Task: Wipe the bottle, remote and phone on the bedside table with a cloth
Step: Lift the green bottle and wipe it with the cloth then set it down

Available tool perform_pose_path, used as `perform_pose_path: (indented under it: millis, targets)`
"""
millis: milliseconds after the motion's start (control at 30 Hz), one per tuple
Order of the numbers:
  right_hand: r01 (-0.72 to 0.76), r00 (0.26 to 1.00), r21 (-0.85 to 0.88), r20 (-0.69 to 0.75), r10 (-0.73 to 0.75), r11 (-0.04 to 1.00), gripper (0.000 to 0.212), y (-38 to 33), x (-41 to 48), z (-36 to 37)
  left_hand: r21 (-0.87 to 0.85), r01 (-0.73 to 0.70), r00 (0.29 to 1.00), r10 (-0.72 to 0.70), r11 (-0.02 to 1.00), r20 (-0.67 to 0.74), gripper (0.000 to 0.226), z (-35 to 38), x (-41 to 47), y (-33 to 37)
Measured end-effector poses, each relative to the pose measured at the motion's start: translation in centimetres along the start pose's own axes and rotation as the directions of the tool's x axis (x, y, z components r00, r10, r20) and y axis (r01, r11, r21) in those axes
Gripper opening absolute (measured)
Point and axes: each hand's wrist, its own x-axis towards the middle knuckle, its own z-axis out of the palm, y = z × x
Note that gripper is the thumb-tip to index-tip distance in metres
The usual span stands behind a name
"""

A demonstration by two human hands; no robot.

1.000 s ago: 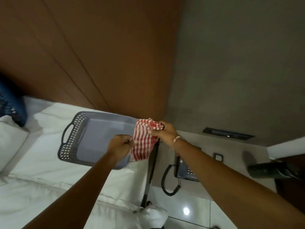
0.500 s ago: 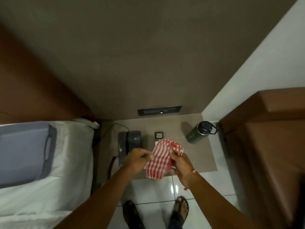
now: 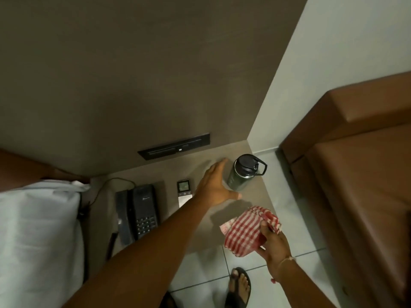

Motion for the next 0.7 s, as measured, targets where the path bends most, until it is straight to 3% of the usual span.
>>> perform_pose_path:
  millis: [167, 267, 333, 467, 600, 700]
  targets:
    - [0.035, 0.999, 0.031, -0.033, -0.034, 0.999, 0.047, 0.0, 1.7, -1.5, -0.071, -0.123, 0.992, 0.122, 0.99, -0.015, 0.123, 1.6, 3.7, 2.0]
    - [0.049, 0.997, 0.031, -0.057, -0.047, 0.998, 0.042, -0.2, 2.1, -2.2, -0.218, -0.196, 0.98, 0.181, 0.956, -0.088, 0.091, 1.9, 5.0, 2.5]
    - [0.071, 0.994, 0.04, -0.086, -0.068, 0.997, 0.039, -0.3, 2.0, -2.9, -0.257, -0.197, 0.979, 0.174, 0.946, -0.111, 0.077, 1.6, 5.4, 2.8]
    - [0.159, 0.964, 0.036, -0.219, -0.148, 0.987, 0.035, -1.3, 0.9, -4.3, -0.294, -0.129, 0.988, 0.098, 0.947, -0.117, 0.069, -0.1, 4.8, 3.4]
    - [0.366, 0.865, -0.091, -0.334, -0.374, 0.926, 0.022, -4.5, -3.0, -5.1, -0.379, -0.11, 0.993, 0.089, 0.919, -0.073, 0.053, -3.7, 1.0, 4.9]
    - [0.591, 0.722, -0.263, -0.248, -0.645, 0.763, 0.027, -8.3, -8.3, -4.3, -0.455, -0.1, 0.995, 0.084, 0.885, -0.055, 0.046, -7.2, -3.5, 7.0]
